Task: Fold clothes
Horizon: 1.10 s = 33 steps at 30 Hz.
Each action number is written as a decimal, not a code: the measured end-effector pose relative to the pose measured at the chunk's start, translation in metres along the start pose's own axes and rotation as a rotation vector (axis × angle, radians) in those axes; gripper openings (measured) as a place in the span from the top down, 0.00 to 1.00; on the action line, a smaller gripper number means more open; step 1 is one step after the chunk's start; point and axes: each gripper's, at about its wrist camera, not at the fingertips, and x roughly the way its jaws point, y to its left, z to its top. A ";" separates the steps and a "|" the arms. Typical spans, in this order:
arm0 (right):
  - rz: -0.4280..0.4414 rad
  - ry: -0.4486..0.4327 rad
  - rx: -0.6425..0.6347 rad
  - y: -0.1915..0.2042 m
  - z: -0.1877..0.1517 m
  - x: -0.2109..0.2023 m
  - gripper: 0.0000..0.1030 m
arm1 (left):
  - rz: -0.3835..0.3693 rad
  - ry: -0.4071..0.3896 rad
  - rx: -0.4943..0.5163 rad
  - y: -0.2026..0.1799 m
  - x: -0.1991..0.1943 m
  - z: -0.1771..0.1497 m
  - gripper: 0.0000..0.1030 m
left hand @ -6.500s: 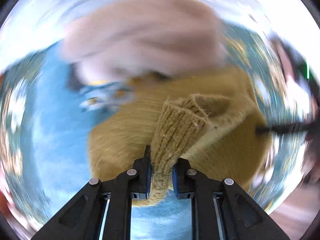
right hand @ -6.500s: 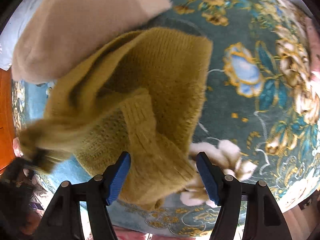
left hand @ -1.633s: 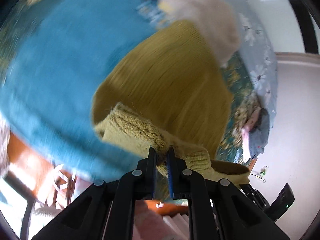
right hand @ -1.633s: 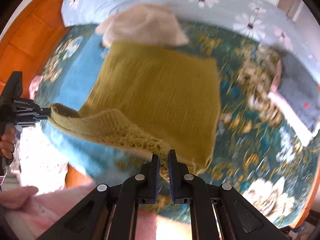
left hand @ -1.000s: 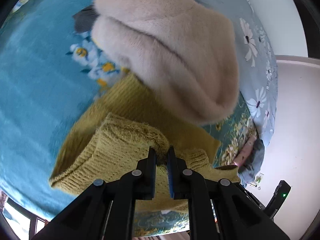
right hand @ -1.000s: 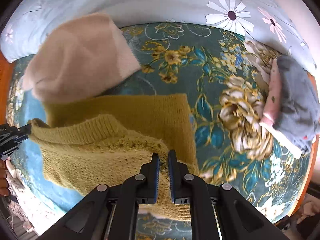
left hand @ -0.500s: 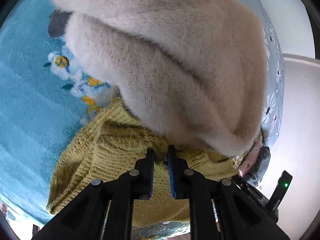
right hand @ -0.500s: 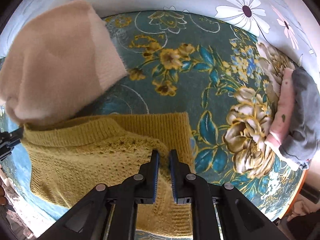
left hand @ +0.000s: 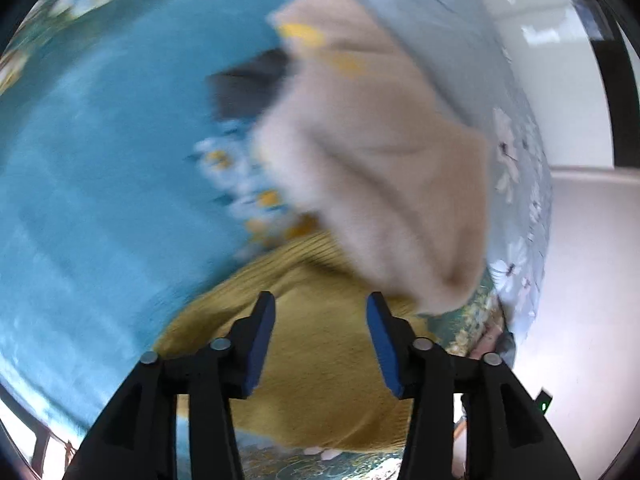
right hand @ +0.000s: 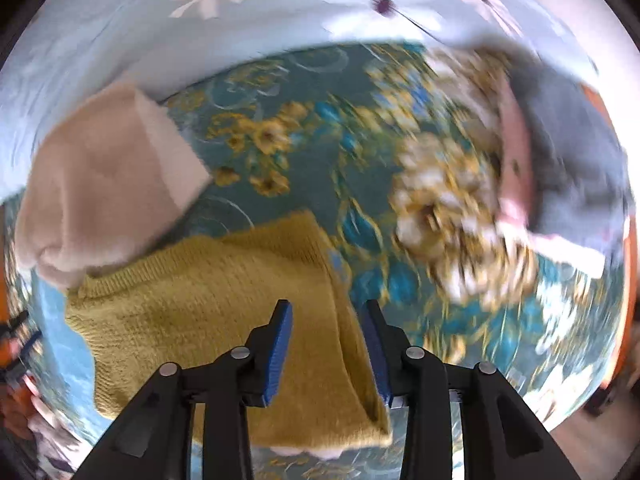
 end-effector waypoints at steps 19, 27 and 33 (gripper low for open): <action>0.396 0.173 0.623 -0.124 -0.156 0.109 0.39 | -0.007 0.056 -0.354 0.145 0.082 -0.106 0.35; 0.428 0.149 0.656 -0.121 -0.154 0.131 0.42 | -0.030 -0.044 -0.360 0.150 0.067 -0.103 0.70; 0.376 0.152 0.672 -0.114 -0.146 0.113 0.74 | 0.033 -0.076 -0.232 0.120 0.032 -0.093 0.85</action>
